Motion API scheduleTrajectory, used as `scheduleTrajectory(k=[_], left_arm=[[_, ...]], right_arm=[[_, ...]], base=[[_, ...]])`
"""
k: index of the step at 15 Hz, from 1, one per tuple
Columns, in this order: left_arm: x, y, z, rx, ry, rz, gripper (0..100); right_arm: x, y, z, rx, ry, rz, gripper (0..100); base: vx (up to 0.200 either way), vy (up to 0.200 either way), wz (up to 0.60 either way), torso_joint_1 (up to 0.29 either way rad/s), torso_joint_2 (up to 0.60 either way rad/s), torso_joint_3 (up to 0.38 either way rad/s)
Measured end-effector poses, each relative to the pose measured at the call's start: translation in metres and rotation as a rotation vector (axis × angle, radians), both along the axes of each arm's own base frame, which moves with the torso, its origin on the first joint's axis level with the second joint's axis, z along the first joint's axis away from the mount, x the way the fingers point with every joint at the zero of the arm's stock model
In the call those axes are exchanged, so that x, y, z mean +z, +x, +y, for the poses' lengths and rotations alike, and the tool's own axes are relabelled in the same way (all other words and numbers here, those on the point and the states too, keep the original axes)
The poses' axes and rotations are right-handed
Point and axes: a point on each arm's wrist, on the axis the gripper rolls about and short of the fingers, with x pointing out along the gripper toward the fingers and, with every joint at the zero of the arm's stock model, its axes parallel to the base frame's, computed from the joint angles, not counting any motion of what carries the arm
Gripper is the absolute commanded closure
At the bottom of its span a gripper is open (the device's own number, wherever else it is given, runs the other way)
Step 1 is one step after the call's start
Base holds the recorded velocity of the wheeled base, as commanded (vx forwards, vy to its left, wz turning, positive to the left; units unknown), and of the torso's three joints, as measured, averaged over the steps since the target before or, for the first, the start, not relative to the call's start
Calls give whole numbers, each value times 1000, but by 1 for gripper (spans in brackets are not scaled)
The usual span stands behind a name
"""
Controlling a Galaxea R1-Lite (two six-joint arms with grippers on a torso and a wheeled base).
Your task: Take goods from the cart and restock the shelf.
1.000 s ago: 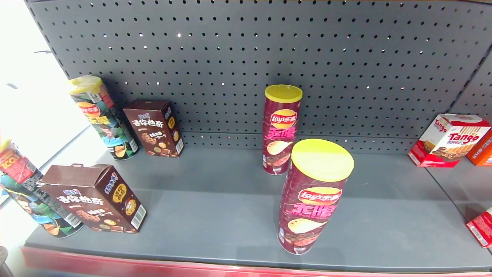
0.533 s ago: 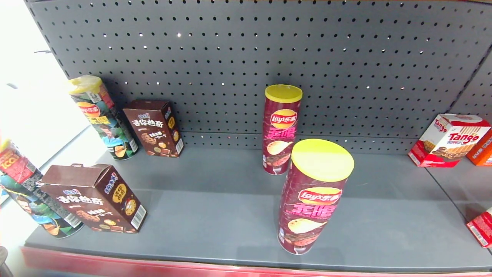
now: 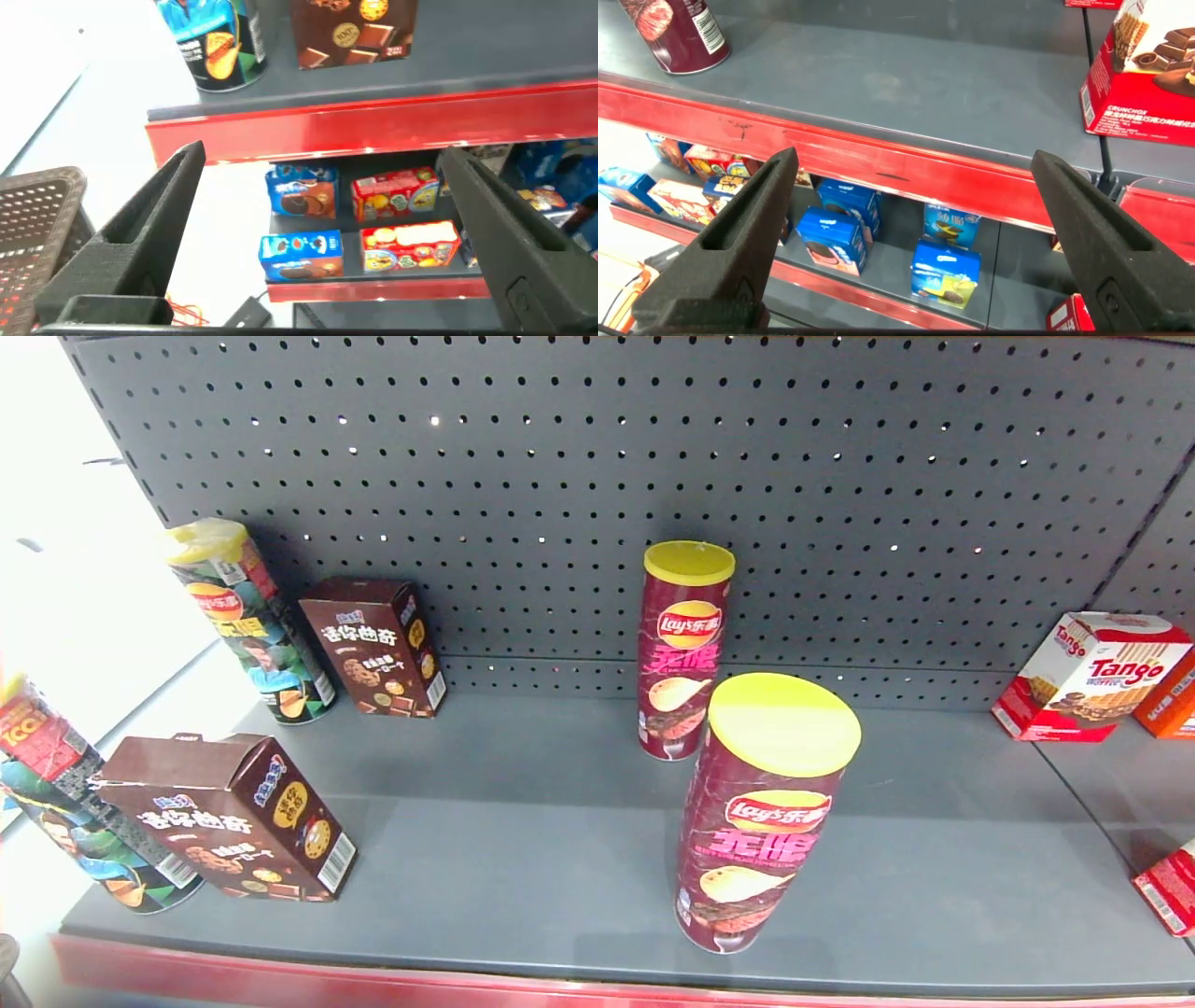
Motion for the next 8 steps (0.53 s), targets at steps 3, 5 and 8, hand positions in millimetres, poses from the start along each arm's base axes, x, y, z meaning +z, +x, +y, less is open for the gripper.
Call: scheduleTrajectory(k=[3, 5, 8], left_arm=[[1, 0, -1, -40, -57, -5, 0], [1, 0, -1, -52, -55, -4, 0], [1, 0, -1, -45, -56, -3, 0]], right_arm=[[0, 0, 0, 0, 0, 0, 0], [0, 0, 0, 0, 0, 0, 0], [0, 0, 0, 0, 0, 0, 0]], base=[[0, 0, 0, 0, 0, 0], [0, 0, 0, 0, 0, 0], [0, 0, 0, 0, 0, 0]])
